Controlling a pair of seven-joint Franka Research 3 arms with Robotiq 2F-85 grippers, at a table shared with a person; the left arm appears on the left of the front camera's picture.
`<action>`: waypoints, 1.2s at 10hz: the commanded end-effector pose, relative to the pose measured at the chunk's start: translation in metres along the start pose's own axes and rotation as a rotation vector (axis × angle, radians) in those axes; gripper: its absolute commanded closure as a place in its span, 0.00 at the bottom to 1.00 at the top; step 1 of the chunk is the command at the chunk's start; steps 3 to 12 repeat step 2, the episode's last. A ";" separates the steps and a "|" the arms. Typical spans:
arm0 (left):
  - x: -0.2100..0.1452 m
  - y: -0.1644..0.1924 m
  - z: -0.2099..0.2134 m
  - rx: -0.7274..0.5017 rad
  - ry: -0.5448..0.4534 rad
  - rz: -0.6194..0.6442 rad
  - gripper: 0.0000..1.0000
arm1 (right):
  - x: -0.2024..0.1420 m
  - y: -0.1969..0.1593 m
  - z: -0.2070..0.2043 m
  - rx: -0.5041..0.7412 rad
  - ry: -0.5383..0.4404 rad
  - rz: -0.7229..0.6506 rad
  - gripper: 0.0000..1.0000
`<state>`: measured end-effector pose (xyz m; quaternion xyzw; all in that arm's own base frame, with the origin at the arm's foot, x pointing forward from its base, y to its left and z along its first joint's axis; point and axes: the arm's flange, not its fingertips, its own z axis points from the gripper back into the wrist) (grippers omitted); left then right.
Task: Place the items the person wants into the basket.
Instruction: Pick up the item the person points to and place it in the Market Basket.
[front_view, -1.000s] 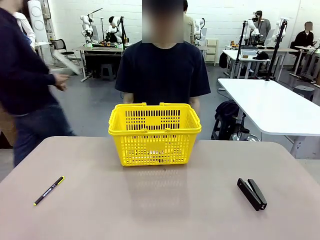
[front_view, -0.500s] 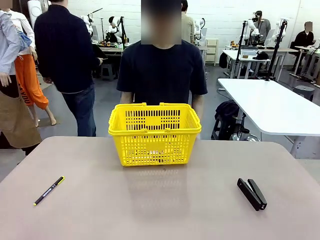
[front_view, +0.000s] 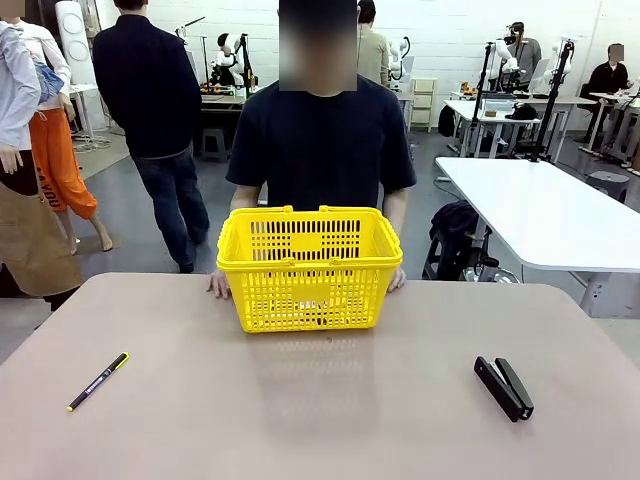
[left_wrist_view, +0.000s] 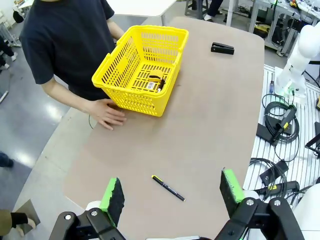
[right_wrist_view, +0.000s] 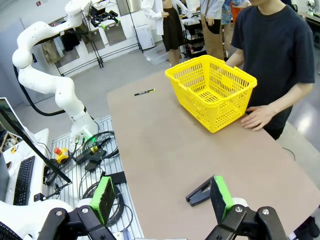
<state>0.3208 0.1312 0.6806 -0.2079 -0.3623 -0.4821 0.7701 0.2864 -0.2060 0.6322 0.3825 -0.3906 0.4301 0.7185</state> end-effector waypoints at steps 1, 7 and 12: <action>-0.001 0.000 0.000 0.001 0.001 -0.012 0.00 | 0.002 -0.001 0.001 0.011 -0.026 0.021 0.00; -0.001 0.000 0.000 0.001 0.001 -0.012 0.00 | 0.002 -0.001 0.001 0.011 -0.026 0.021 0.00; -0.001 0.000 0.000 0.001 0.001 -0.012 0.00 | 0.002 -0.001 0.001 0.011 -0.026 0.021 0.00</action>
